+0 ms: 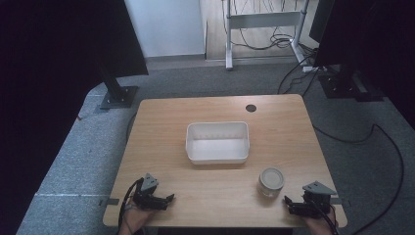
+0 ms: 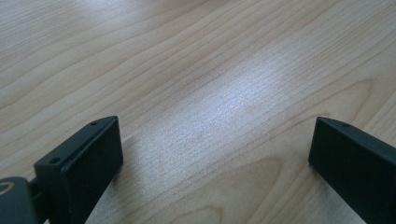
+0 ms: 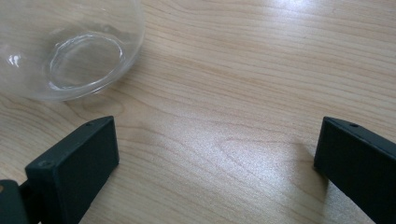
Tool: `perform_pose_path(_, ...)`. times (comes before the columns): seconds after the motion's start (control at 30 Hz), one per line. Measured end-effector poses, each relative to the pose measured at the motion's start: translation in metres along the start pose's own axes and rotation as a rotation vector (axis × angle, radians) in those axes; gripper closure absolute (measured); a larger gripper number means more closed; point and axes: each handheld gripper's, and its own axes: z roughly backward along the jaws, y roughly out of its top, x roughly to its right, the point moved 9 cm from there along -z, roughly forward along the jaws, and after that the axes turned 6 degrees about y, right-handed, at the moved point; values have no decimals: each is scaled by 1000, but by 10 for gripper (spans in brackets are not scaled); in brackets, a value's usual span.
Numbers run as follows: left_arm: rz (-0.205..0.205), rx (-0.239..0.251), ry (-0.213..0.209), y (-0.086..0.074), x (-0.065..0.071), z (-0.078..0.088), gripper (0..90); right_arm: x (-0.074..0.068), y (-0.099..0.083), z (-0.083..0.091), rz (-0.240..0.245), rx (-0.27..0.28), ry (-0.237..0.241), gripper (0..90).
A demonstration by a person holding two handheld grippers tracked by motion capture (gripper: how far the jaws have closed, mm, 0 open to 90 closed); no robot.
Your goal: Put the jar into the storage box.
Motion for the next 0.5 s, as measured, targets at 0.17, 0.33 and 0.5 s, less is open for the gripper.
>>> perform_pose_path(0.17, 0, 0, -1, 0, -1, 0, 29, 0, 0, 0, 1, 6, 2, 0)
perform_pose_path(0.33, 10, 9, 4, 1, -3, 1, 74, 0, -1, 0, 2, 13, 3, 0)
perform_pose_path(0.5, 12, 12, 8, 1, -3, 1, 76, 0, -1, 1, 4, 16, 4, 0)
